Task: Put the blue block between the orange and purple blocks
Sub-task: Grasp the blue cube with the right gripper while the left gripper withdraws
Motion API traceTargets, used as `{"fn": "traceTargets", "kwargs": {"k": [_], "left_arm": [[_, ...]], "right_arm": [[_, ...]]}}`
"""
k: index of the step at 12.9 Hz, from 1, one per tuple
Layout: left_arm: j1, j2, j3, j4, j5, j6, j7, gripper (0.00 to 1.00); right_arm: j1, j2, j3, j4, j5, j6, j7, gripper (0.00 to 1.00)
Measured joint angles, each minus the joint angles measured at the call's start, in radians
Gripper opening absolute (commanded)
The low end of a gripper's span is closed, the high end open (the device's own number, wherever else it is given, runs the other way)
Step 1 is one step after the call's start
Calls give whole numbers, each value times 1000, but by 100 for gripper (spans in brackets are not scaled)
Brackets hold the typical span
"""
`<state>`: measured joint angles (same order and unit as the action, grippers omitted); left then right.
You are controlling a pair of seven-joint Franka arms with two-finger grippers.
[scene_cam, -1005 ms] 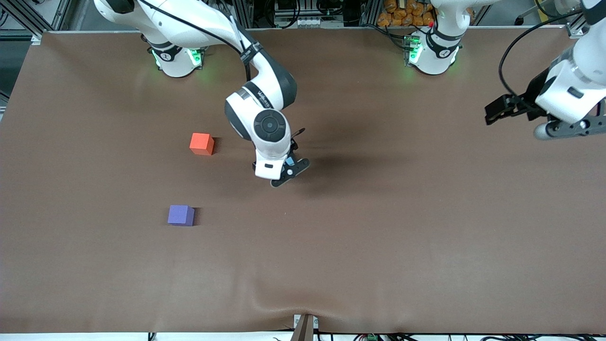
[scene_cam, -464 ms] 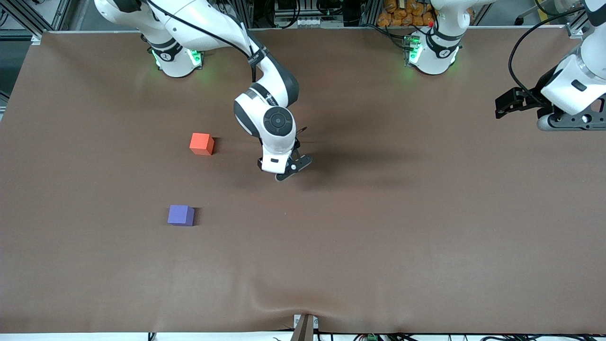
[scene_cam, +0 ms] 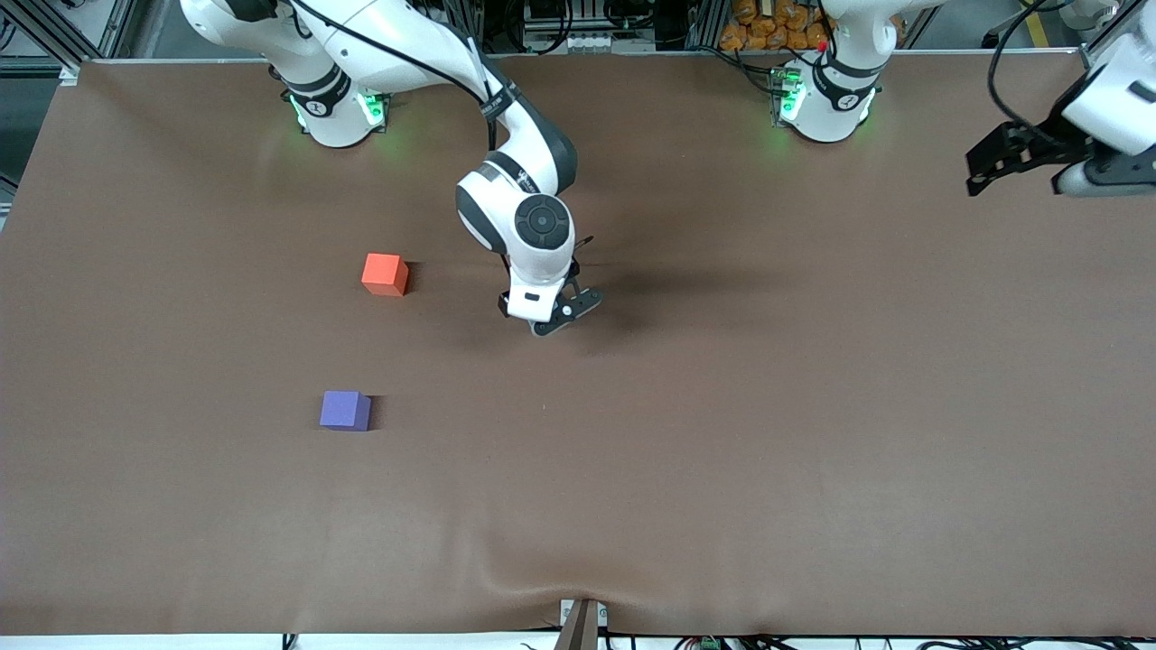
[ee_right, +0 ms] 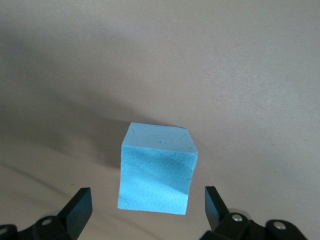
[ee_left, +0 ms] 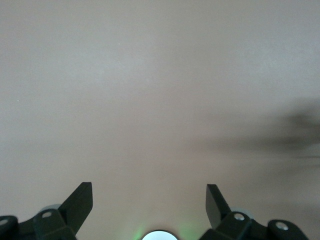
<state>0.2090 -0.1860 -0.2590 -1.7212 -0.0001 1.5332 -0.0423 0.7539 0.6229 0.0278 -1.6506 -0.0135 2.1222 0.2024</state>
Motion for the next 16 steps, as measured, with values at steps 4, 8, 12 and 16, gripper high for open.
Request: {"fn": "traceTargets", "kwargs": {"k": [4,8,12,16], "left_arm": [[19,42,6,72,0,6,3,100],[19,92,6,123,0,6,3,100],[20,97,6,124,0,6,3,100],[20,112,6,124,-1,5,3,100]], "right_arm": [[15,20,0,-10,-42,44,25,100],[14,31,-6,-11,-87,82,29,100],[18,40,-5,-11,-89,90,45,8],[19,33,-7,-1,-89,73,75,0]]}}
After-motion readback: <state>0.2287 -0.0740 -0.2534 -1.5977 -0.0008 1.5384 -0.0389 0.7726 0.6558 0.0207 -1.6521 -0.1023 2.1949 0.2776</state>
